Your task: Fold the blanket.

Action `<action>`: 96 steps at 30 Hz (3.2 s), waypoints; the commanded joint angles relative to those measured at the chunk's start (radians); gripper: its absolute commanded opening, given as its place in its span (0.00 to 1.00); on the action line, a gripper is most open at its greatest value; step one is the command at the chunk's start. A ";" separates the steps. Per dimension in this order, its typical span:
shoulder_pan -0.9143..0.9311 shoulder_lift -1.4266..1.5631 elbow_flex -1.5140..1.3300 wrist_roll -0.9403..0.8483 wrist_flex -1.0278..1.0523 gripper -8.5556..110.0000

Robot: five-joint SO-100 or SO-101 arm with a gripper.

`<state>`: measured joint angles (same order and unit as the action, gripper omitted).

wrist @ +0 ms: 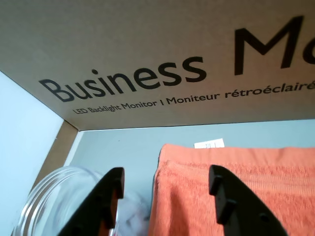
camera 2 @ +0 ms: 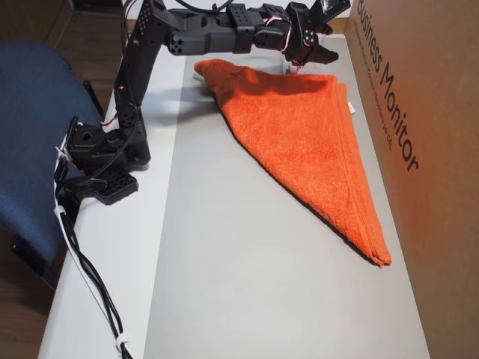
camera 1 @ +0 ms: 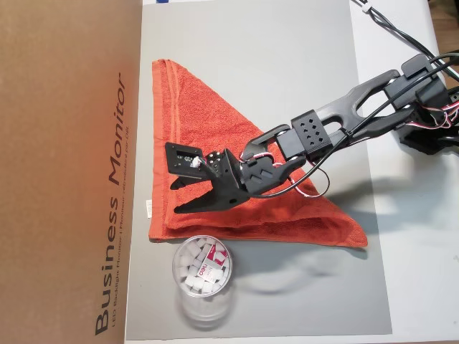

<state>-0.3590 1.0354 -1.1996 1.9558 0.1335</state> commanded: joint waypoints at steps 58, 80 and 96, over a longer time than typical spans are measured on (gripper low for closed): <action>-0.158 0.696 -0.586 0.126 1.063 0.07; -0.222 0.390 -0.637 0.126 0.810 0.07; -0.337 0.696 -0.635 0.127 1.063 0.07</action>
<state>-0.6750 1.6199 -1.8530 2.0785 1.1474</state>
